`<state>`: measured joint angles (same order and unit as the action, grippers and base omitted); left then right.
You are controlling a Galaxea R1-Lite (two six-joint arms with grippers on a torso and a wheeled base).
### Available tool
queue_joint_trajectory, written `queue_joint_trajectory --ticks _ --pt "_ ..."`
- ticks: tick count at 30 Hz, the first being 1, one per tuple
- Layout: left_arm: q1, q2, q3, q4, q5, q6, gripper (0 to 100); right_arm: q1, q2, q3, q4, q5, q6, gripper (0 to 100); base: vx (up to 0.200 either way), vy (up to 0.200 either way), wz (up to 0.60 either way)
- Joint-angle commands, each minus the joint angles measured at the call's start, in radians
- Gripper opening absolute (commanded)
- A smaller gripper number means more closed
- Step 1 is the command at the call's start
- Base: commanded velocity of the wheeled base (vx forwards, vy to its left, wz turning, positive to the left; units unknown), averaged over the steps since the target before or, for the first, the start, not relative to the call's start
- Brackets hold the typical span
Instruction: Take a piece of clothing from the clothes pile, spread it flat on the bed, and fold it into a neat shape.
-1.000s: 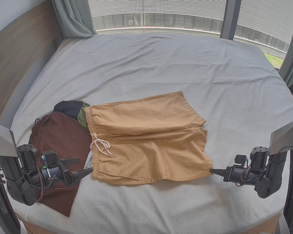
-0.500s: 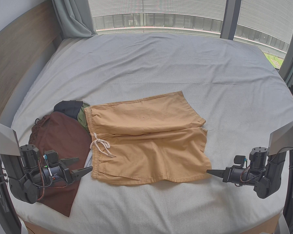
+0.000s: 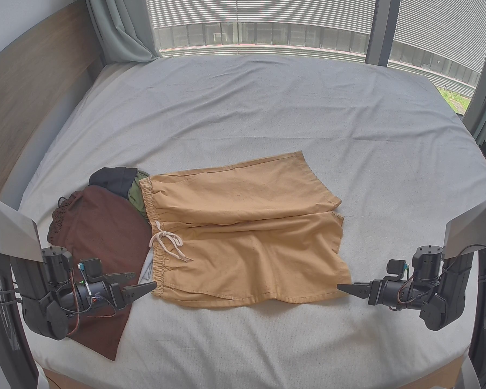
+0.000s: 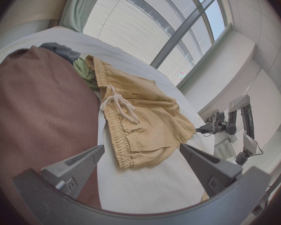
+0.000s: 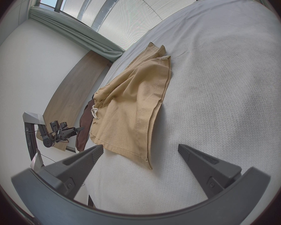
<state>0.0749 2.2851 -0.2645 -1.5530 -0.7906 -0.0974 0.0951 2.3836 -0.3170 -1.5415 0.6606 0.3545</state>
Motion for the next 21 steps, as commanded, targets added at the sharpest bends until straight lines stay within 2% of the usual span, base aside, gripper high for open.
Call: queue_joint_trajectory --ticks 1,12,21 --pt "-0.006 0.040 -0.009 -0.001 -0.001 -0.030 100 0.000 0.005 -0.002 0.000 0.001 0.000 100 0.000 0.000 0.00" --pt "-0.035 0.117 -0.044 -0.001 0.004 -0.140 100 0.000 0.005 -0.005 -0.002 0.001 0.001 100 0.000 0.000 0.00" --pt "-0.060 0.172 -0.088 -0.001 0.053 -0.174 100 0.000 0.005 -0.008 -0.002 0.002 0.001 100 0.000 0.000 0.00"
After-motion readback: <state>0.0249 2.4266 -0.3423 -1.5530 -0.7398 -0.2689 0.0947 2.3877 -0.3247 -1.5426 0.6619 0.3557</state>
